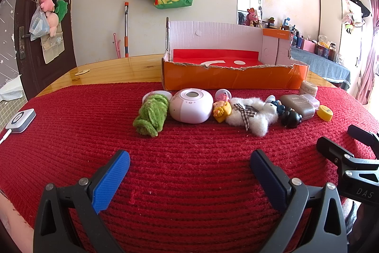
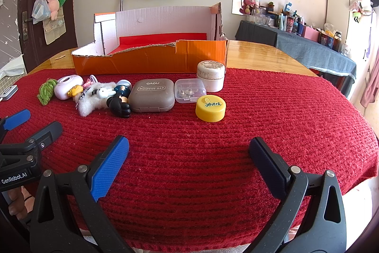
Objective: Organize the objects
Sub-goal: 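Move both tools toward the row of items on the rug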
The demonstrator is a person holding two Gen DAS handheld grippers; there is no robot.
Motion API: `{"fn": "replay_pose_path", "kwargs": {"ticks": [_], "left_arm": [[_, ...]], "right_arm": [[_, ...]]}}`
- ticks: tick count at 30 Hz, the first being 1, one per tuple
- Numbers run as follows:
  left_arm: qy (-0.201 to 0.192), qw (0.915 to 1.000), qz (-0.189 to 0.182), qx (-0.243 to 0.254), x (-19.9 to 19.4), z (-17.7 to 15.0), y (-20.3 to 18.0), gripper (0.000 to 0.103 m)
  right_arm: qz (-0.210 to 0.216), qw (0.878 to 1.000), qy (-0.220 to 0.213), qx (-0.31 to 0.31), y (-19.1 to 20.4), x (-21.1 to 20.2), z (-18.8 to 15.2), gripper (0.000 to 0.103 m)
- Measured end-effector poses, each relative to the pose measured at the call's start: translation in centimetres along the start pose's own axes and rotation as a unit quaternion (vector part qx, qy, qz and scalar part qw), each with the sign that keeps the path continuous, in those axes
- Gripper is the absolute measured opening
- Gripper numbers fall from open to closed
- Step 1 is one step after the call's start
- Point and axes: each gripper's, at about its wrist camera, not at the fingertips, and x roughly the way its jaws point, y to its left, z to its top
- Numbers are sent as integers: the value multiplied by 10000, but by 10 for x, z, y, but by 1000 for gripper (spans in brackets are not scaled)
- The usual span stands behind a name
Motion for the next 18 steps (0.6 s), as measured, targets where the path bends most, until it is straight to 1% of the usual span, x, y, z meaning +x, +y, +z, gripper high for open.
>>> {"fn": "replay_pose_path", "kwargs": {"ticks": [18], "left_arm": [[33, 10000, -36, 12, -1, 1, 0, 103]], "right_arm": [[0, 10000, 32, 16, -2, -3, 0, 103]]}}
